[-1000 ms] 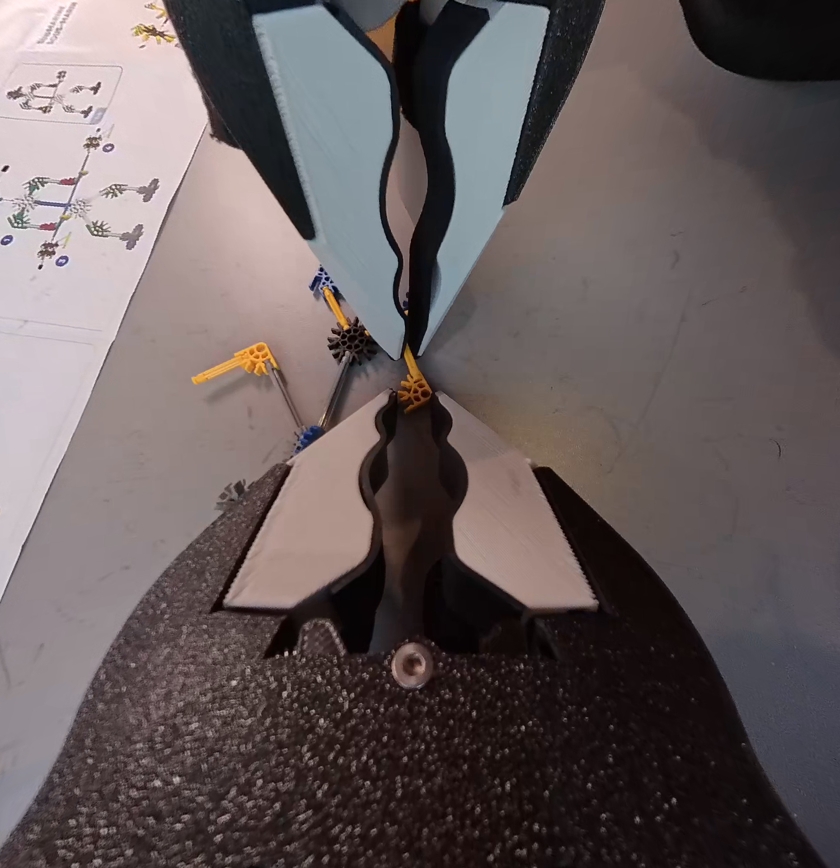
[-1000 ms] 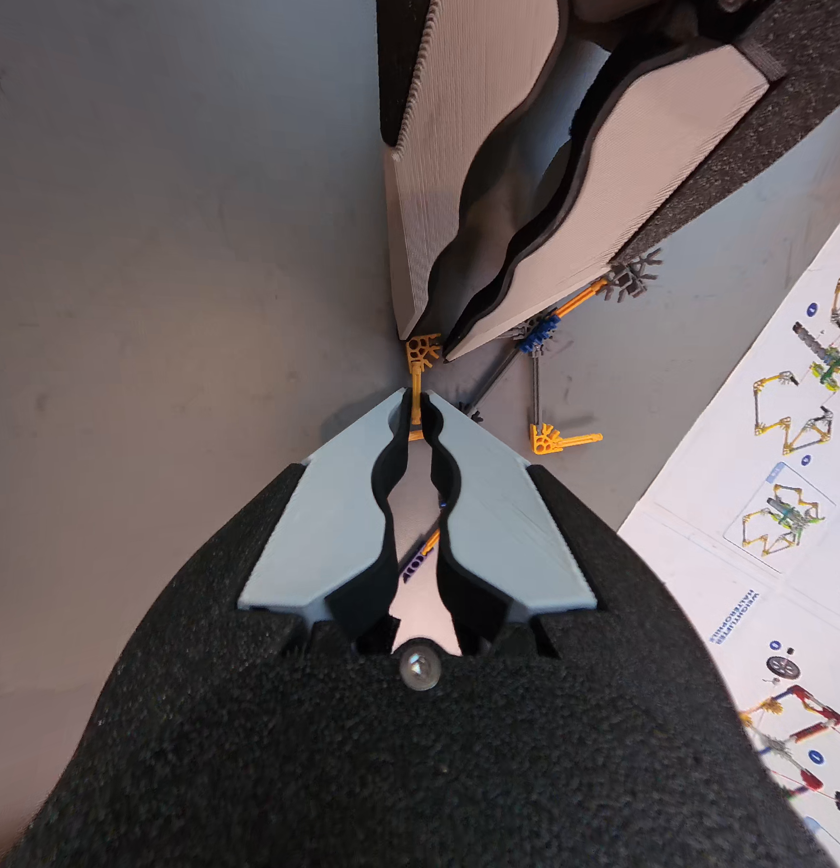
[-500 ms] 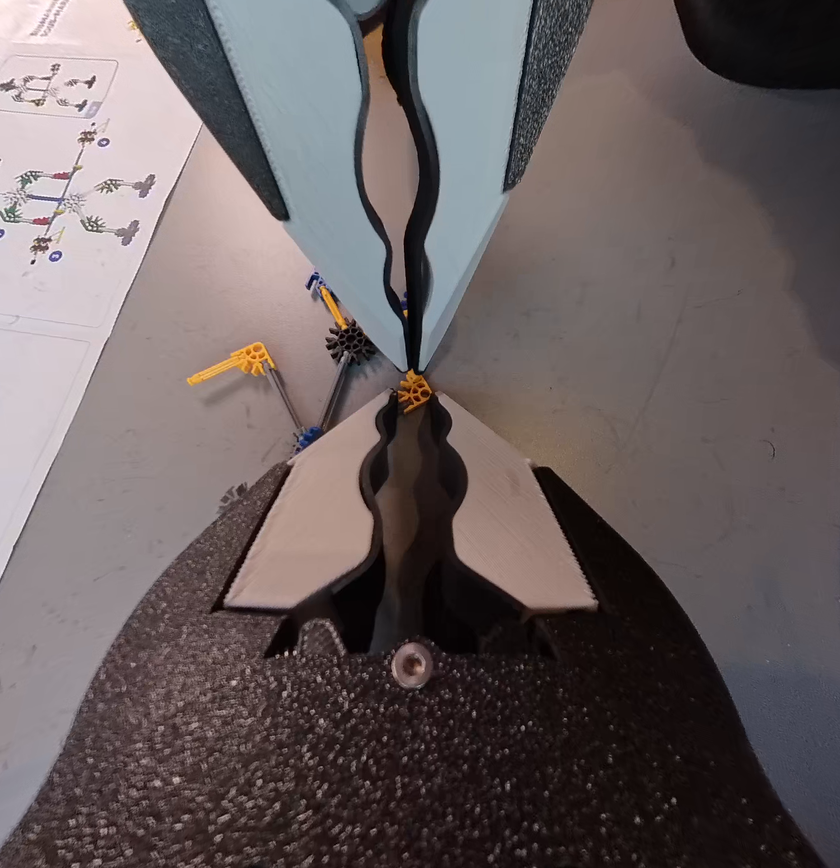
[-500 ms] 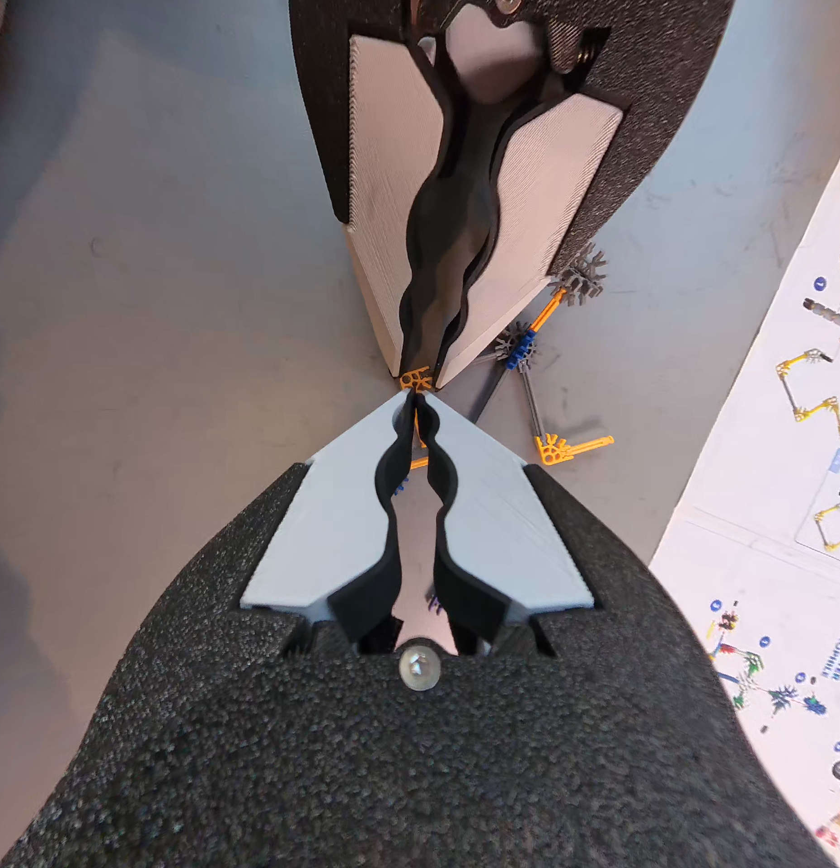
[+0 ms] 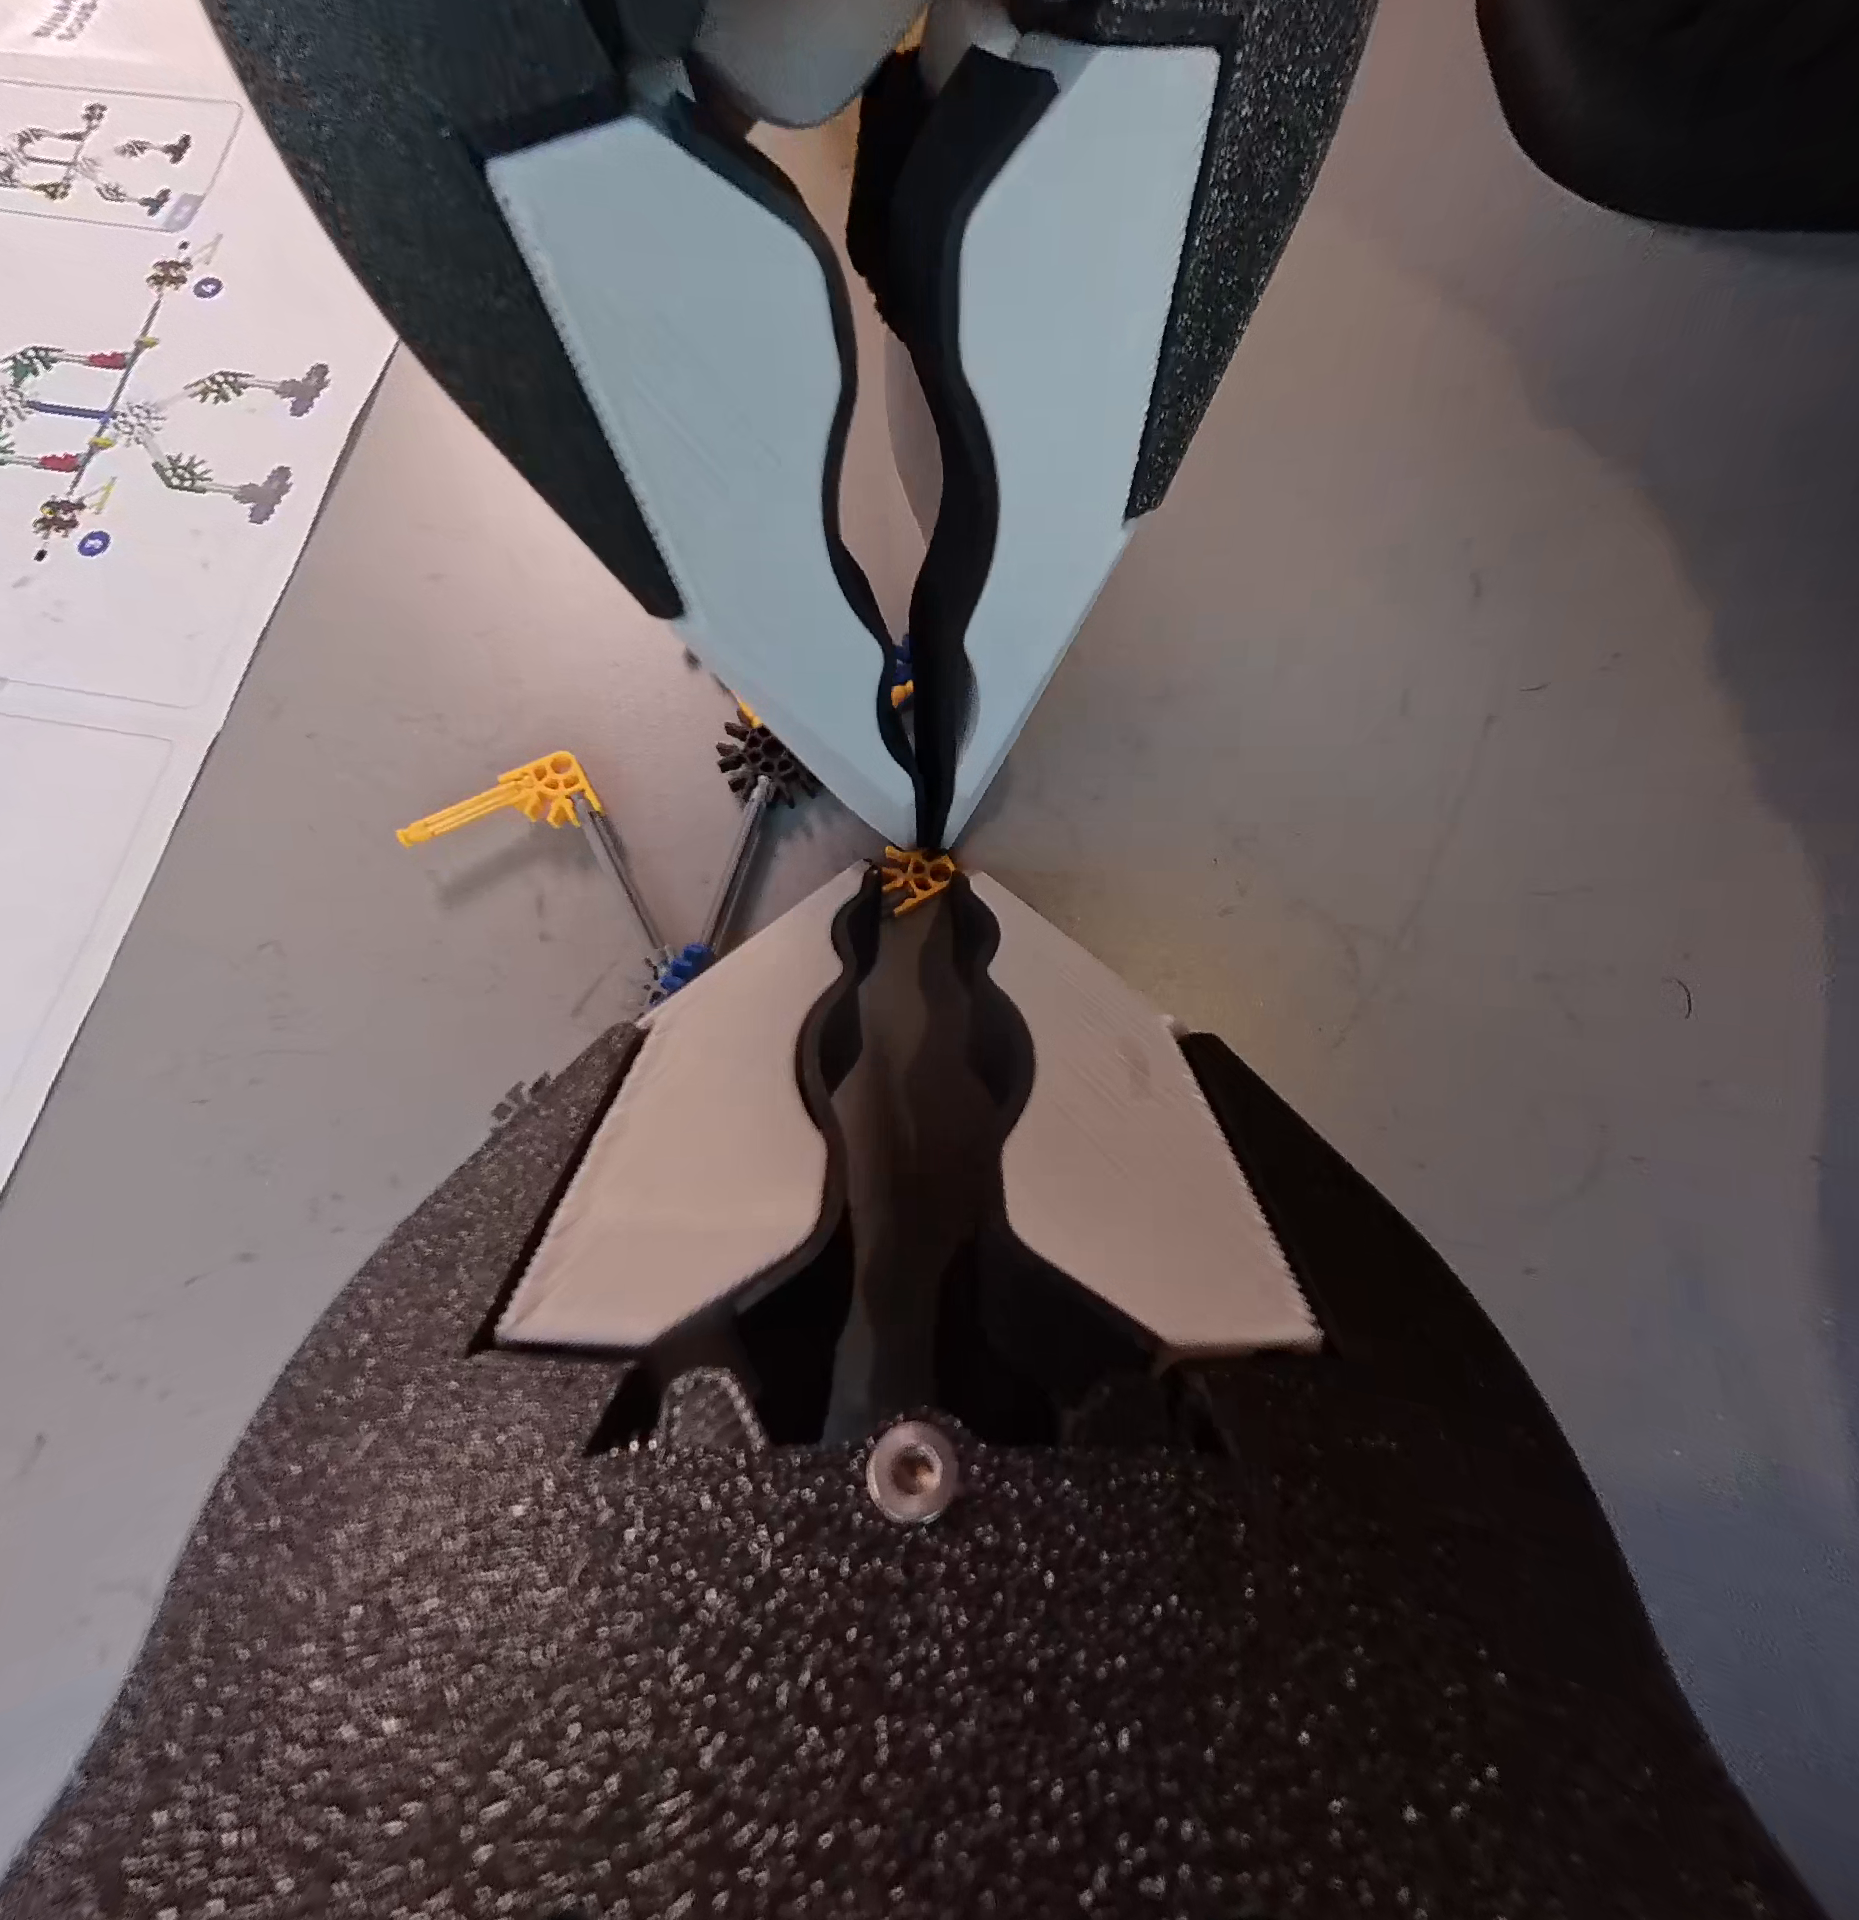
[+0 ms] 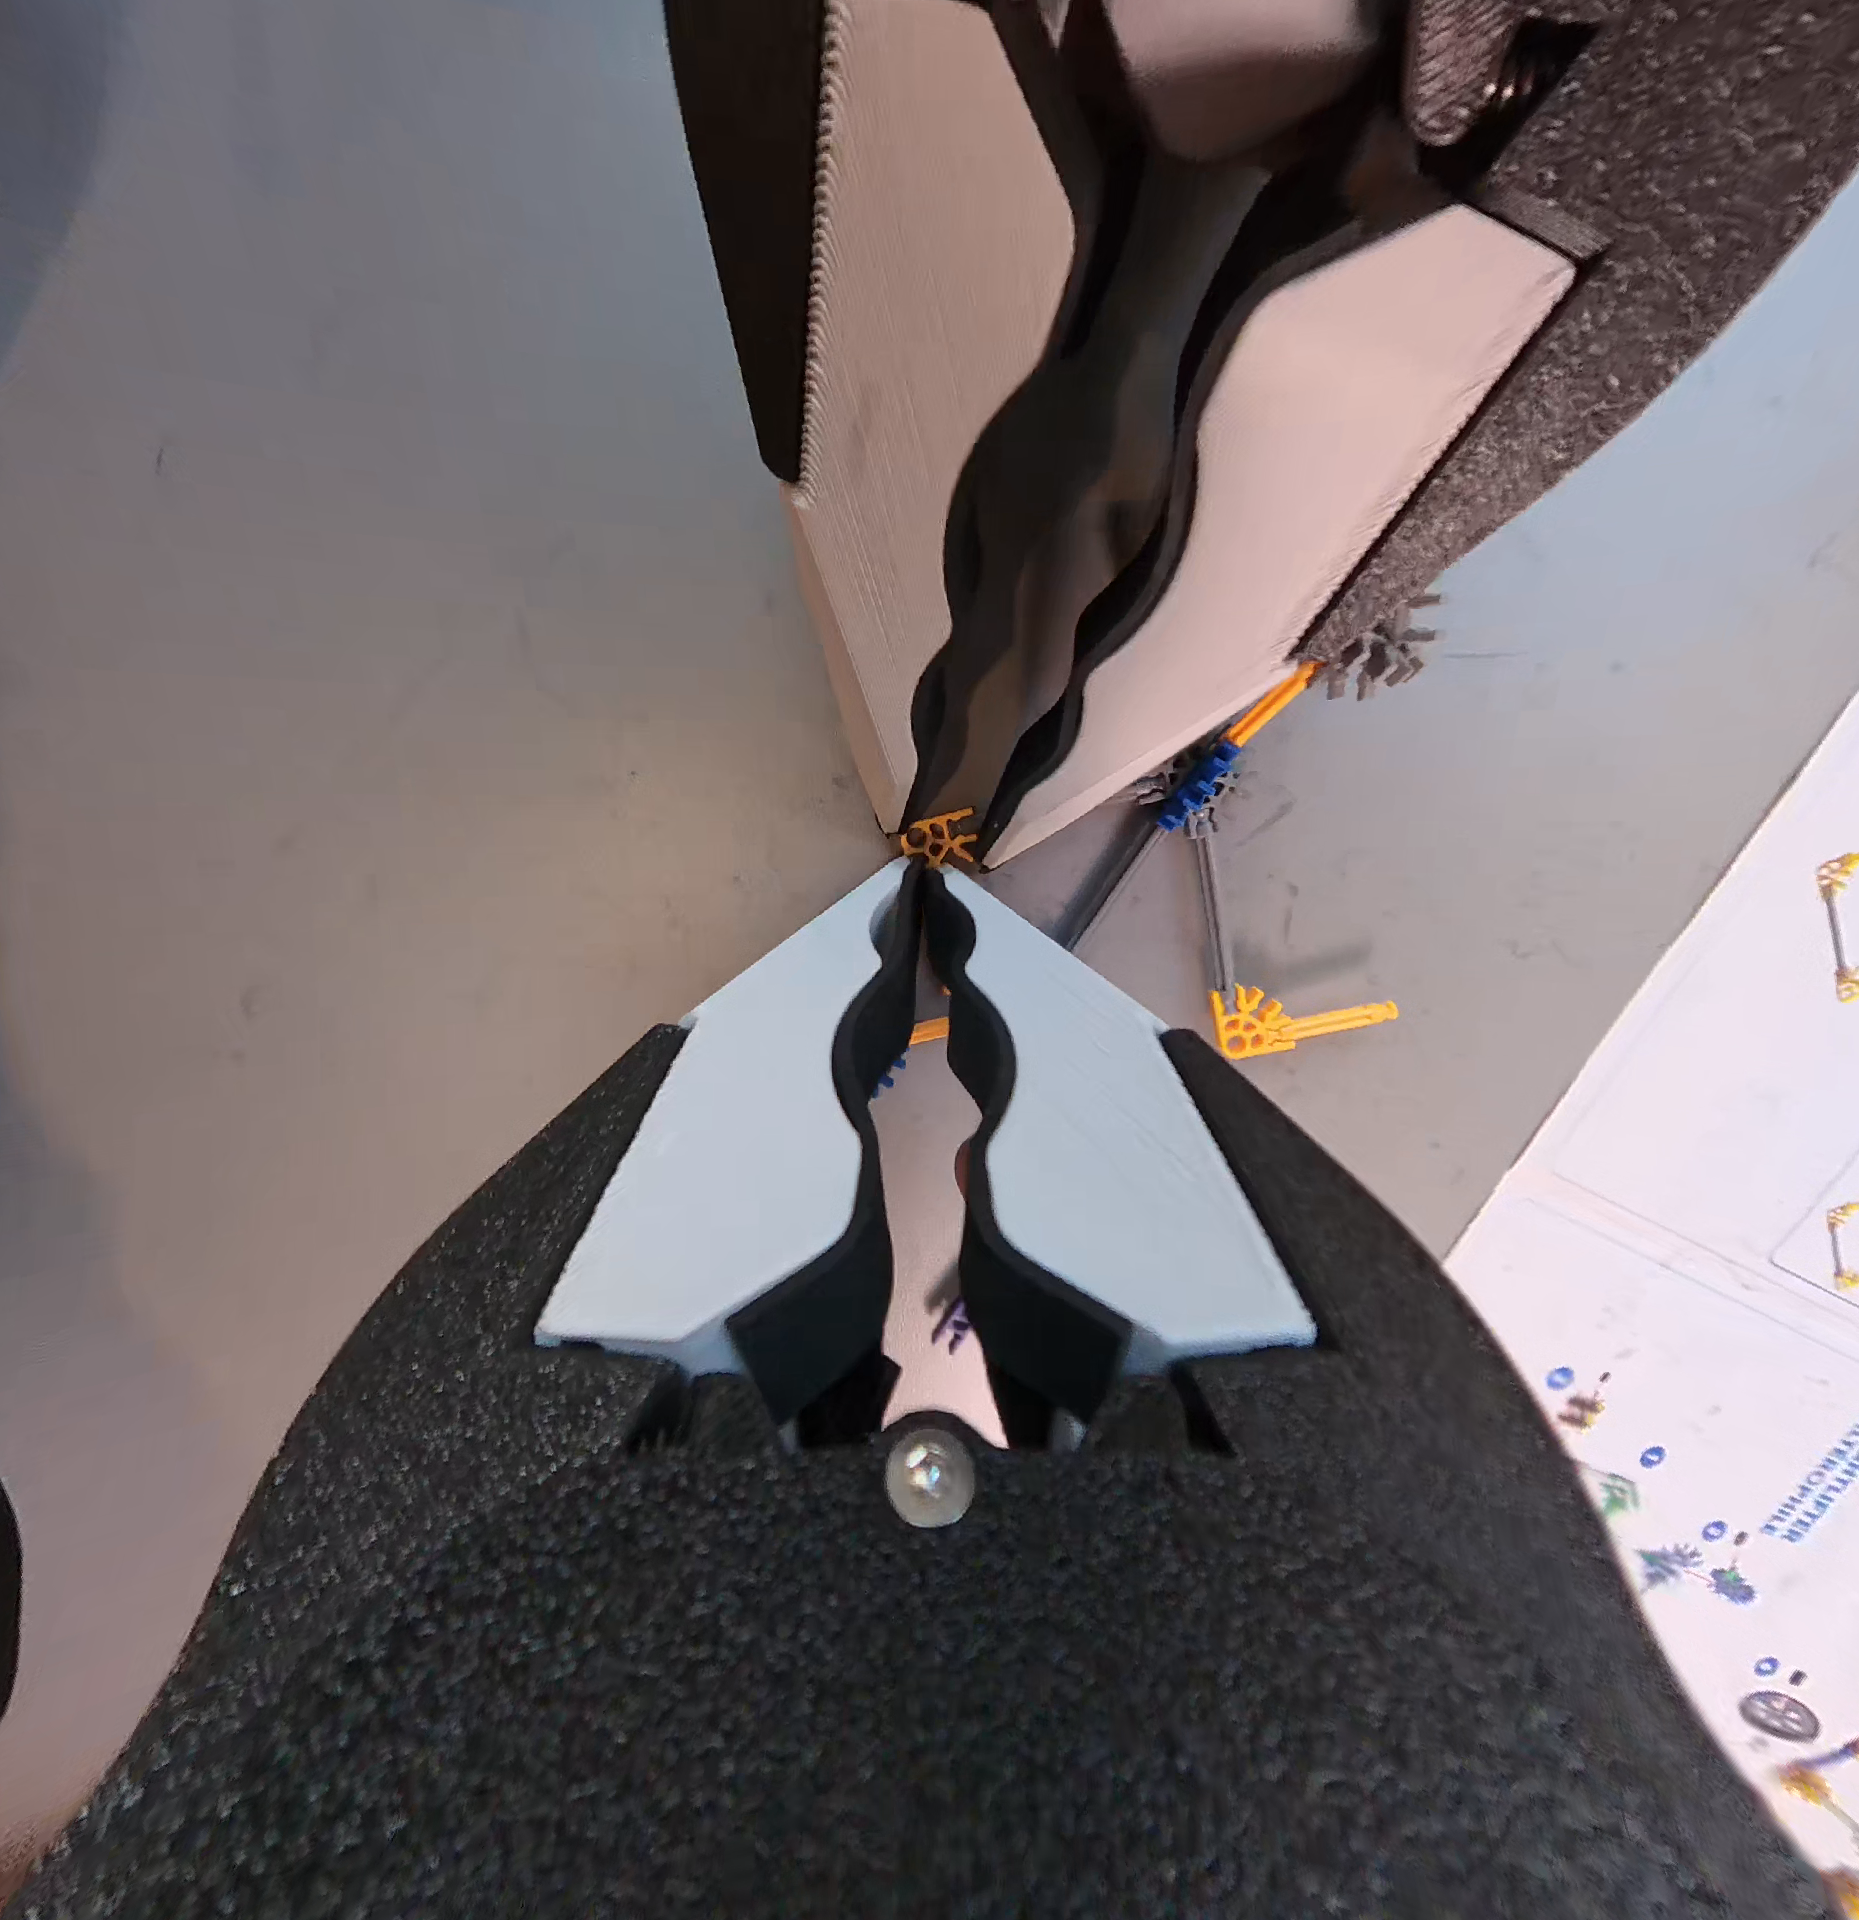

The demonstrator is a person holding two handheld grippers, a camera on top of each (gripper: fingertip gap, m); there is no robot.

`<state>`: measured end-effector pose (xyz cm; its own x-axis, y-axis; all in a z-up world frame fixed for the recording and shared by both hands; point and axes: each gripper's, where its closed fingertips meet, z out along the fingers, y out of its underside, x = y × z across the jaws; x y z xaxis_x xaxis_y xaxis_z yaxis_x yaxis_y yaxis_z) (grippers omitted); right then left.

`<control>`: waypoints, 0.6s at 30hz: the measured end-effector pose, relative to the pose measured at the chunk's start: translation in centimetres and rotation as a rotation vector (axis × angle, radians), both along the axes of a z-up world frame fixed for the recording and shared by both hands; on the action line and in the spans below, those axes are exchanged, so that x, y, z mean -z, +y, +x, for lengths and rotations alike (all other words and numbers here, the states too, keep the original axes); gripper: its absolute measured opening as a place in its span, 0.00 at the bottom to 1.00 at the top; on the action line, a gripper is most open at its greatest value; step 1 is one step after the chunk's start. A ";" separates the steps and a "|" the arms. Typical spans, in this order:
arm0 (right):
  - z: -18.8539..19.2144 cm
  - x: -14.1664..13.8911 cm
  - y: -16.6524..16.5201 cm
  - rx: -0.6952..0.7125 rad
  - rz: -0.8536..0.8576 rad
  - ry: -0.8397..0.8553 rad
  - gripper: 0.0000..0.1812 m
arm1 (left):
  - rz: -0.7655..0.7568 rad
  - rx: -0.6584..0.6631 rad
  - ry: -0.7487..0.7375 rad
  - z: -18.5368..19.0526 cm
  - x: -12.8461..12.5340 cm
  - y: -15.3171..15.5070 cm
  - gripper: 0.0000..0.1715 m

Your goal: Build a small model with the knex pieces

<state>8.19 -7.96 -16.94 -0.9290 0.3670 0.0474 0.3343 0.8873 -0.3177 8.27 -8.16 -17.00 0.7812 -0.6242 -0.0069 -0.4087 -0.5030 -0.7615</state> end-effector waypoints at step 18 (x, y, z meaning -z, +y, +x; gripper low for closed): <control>4.4 -0.3 3.4 0.415 -0.152 0.033 0.17 | 0.018 0.052 0.027 -0.2 0.0 -0.6 0.08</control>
